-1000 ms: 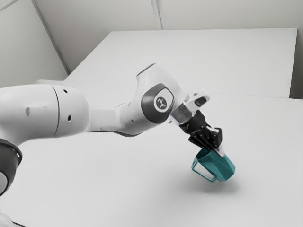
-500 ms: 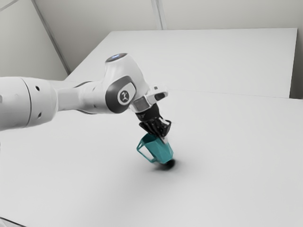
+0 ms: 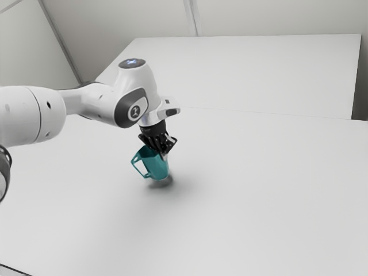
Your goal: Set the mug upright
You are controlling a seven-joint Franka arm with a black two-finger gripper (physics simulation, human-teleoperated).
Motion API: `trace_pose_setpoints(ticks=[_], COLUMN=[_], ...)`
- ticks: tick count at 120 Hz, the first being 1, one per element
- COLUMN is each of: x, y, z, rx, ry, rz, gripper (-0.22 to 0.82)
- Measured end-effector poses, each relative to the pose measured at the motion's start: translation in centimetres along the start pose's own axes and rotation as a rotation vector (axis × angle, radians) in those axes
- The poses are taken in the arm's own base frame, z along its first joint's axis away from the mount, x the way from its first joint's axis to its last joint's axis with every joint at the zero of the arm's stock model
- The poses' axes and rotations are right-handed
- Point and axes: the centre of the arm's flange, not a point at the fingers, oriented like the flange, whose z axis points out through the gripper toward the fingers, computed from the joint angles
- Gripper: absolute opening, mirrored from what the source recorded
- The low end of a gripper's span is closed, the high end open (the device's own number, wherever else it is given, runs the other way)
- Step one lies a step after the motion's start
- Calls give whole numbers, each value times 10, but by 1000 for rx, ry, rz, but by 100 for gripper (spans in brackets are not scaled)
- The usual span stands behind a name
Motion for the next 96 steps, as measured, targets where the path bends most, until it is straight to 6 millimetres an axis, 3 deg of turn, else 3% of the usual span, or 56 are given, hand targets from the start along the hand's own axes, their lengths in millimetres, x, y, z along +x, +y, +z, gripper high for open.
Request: trace_pose_setpoints(ticks=[23, 47, 96], x=[17, 22, 28], y=[-21, -23, -40], z=[15, 25, 27], rx=[81, 134, 104], ry=[23, 21, 36], rz=[41, 111, 102], gripper=[-18, -18, -18])
